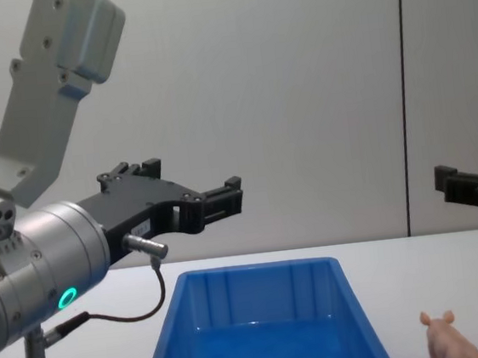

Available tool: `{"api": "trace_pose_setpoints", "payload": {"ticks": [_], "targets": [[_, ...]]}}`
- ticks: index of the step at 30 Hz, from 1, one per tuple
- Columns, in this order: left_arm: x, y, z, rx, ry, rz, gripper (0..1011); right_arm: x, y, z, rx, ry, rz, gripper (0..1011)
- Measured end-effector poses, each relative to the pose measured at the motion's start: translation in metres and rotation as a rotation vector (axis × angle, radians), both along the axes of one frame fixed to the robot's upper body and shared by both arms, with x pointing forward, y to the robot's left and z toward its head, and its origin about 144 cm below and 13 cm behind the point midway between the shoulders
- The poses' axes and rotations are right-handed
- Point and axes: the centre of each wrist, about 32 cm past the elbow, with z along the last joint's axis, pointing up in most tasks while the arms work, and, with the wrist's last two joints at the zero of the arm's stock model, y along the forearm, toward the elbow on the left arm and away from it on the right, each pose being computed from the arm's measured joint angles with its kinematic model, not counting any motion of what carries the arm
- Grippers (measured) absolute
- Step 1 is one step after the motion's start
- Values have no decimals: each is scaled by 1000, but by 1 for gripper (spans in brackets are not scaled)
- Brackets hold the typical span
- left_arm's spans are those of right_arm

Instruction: Pick up the two dolls from the table and place them into the box.

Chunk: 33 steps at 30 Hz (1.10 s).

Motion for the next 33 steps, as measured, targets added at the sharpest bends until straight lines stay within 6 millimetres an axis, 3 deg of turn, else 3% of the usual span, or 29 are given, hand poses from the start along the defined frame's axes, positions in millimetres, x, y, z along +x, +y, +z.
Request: {"api": "trace_pose_setpoints", "payload": {"ticks": [10, 33], "targets": [[0, 0, 0, 0, 0, 0, 1001, 0, -5, -1, 1, 7, -1, 1001], [0, 0, 0, 0, 0, 0, 1000, -7, -51, -21, -61, 191, -4, 1001]]}}
